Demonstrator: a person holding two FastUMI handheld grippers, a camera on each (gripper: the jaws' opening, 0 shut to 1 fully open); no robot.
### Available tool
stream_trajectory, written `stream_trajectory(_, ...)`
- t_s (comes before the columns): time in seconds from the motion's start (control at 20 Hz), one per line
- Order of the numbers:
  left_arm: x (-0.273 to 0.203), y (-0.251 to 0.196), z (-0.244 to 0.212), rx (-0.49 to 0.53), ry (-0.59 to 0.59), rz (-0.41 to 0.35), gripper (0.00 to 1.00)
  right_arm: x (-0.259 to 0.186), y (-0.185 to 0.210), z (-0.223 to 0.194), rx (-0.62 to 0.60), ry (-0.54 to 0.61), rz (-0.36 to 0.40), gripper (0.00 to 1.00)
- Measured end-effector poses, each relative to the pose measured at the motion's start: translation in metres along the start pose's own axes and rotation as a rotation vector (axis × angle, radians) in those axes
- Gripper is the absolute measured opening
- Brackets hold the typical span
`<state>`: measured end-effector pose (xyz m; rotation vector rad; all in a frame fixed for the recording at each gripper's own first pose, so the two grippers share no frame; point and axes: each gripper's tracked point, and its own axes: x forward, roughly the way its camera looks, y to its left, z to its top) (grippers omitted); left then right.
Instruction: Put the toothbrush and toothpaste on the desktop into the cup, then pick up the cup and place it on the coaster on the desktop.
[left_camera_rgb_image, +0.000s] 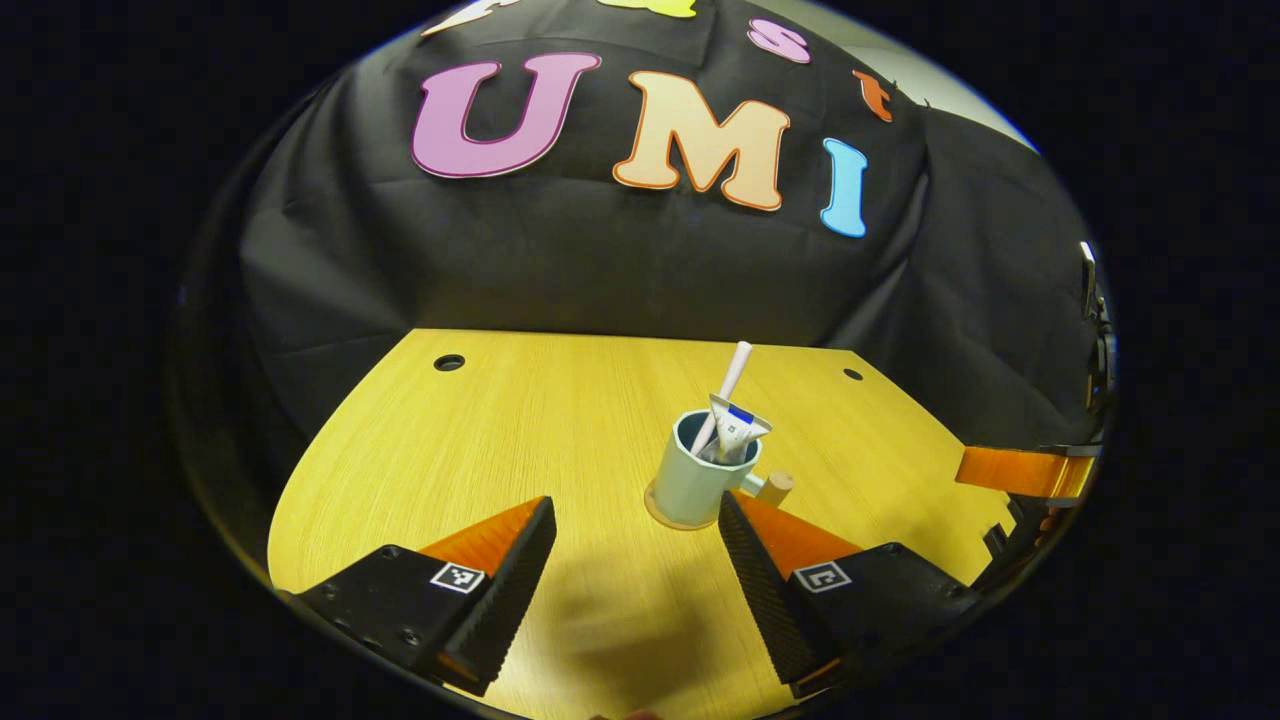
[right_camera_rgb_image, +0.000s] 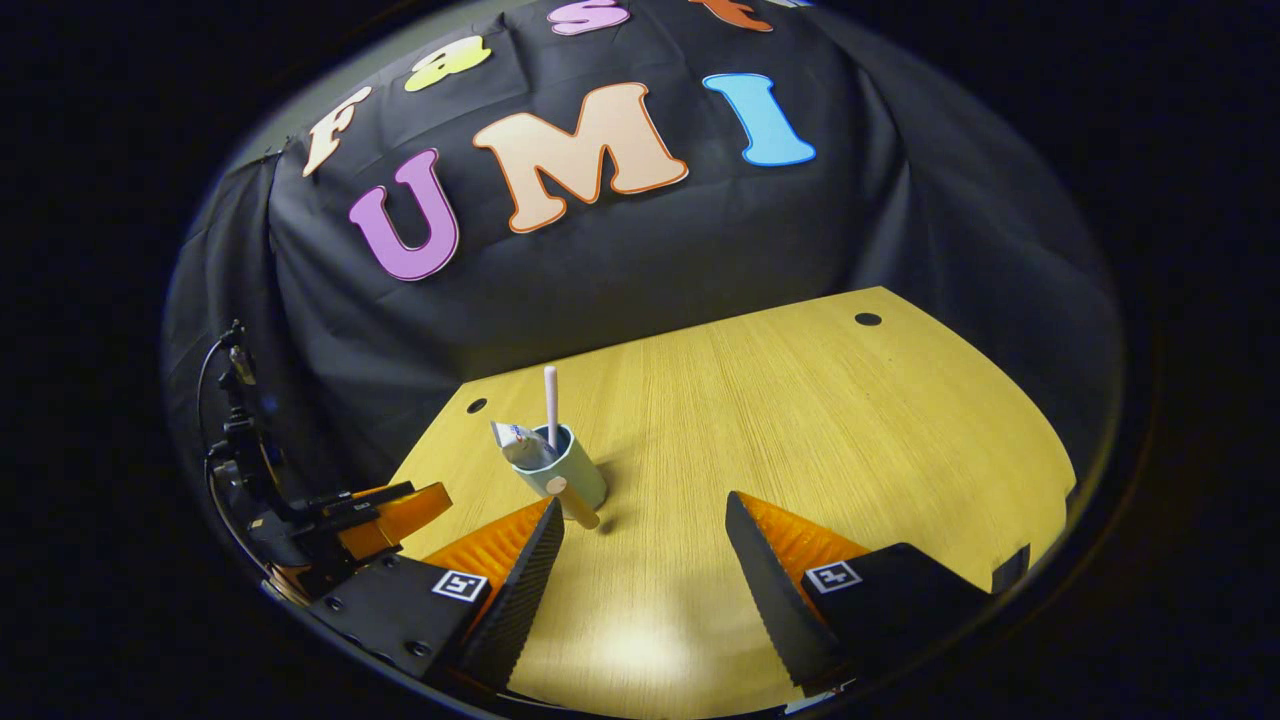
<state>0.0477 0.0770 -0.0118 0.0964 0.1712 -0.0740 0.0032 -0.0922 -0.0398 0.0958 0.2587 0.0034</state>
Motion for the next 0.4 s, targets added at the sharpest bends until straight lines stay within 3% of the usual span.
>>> stream_trajectory(0.05, 0.000, 0.000, 0.000, 0.003, 0.005, -0.003, 0.96, -0.002, -0.002, 0.001, -0.003, -0.001, -0.004, 0.94)
stream_trajectory(0.1, 0.001, -0.001, -0.001, 0.005, 0.008, -0.005, 0.95, -0.005, -0.004, 0.000, -0.005, -0.001, -0.011, 0.99)
stream_trajectory(0.4, 0.024, -0.020, 0.004, 0.004, 0.030, -0.035, 0.96, -0.018, -0.023, -0.004, 0.009, 0.007, -0.054, 0.99)
